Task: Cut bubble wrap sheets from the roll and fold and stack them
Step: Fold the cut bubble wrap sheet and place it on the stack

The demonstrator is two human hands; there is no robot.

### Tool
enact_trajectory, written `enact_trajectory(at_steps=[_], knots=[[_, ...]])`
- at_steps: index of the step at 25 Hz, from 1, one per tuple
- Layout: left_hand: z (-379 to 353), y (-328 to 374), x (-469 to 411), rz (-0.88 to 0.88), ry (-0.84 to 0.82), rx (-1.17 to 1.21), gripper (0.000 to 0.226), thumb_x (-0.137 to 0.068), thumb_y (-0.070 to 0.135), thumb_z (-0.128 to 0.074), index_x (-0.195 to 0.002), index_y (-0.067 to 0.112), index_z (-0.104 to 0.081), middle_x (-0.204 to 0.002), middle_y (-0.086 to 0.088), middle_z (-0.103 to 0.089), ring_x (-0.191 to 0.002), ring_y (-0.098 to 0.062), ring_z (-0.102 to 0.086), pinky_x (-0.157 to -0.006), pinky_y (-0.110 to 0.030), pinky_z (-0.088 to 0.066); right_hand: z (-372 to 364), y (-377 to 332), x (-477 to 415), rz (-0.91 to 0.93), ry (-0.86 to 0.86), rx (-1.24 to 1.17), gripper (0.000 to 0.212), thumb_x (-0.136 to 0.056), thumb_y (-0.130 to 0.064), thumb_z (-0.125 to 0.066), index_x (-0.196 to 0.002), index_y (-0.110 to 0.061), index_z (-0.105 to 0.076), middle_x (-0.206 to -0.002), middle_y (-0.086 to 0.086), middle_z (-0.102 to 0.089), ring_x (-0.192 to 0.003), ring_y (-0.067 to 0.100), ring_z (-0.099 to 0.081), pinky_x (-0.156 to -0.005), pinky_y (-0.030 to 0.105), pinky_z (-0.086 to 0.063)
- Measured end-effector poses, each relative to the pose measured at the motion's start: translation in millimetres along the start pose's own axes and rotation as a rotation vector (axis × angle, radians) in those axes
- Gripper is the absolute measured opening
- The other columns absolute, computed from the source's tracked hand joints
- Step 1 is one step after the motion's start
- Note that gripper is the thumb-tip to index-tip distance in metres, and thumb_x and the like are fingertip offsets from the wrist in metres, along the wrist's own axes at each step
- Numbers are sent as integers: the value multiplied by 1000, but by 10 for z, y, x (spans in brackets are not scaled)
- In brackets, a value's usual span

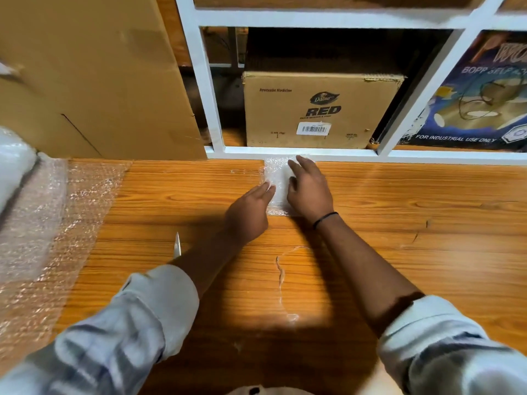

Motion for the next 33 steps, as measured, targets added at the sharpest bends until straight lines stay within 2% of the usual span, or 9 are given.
enact_trajectory(at_steps=[2,4,9,13,16,22,25,29,33], knots=[[8,42,-13,-3,41,44,74,-85,-6,-54,-156,11,-42,-162,-7,-39,-148,-22,-41,-117,-28,-33,-126,-73,-54,58,-88,87,47,-96,-17,-50,-141,-3,-57,-152,23,-50,-145,44,-39,-116,56,-37],[28,97,-29,-41,68,66,72,-83,-8,-55,-153,7,-45,-159,-10,-43,-145,-24,-44,-116,-27,-34,-215,-52,-52,63,-164,169,47,-102,-22,-45,-146,-7,-50,-159,21,-41,-152,42,-28,-122,57,-26],[47,180,-3,-59,121,145,69,-84,-5,-51,-152,4,-45,-157,-13,-45,-146,-24,-43,-118,-25,-32,-253,66,160,29,-187,238,52,-108,-30,-35,-156,-11,-37,-169,18,-24,-158,41,-10,-126,59,-6],[2,263,59,-72,134,154,67,-86,12,-45,-152,-3,-42,-157,-21,-43,-147,-30,-41,-119,-38,-38,-271,137,218,-35,-218,244,55,-110,-37,-29,-160,-13,-29,-171,16,-15,-159,40,-3,-126,60,-2],[-19,268,83,-50,142,94,67,-92,27,-37,-153,2,-44,-158,-18,-42,-148,-33,-38,-120,-44,-33,-218,84,206,-6,-190,256,58,-110,-39,-26,-161,-12,-26,-171,16,-15,-159,38,-2,-127,59,0],[-116,195,66,49,122,-103,56,-102,34,-33,-148,8,-53,-155,-12,-49,-148,-41,-35,-119,-57,-30,-307,113,117,-30,-279,270,65,-109,-49,-20,-166,-17,-11,-174,10,0,-159,35,8,-127,55,4],[-237,163,73,67,50,-200,57,-102,36,-32,-150,11,-52,-159,-9,-45,-150,-43,-31,-120,-61,-27,-400,220,204,-54,-307,298,68,-108,-54,-14,-166,-22,-2,-174,6,6,-159,32,14,-127,55,6],[-284,135,68,81,14,-250,58,-103,39,-30,-153,13,-48,-161,-10,-40,-152,-44,-26,-121,-61,-20,-399,227,227,-58,-287,306,68,-108,-56,-12,-166,-23,-2,-174,4,4,-159,31,12,-127,54,6],[-235,121,67,122,-50,-273,60,-108,42,-29,-164,21,-21,-172,-8,-12,-157,-40,1,-125,-57,-1,-376,212,224,-63,-326,308,69,-107,-57,-11,-166,-22,1,-174,5,8,-159,31,14,-127,55,6]])
Point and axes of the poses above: each hand's wrist, its own x-axis away from the middle knuckle, its own z-axis out of the back of the hand, y = z × x, the point moved 7 cm from there along -x, towards the middle knuckle
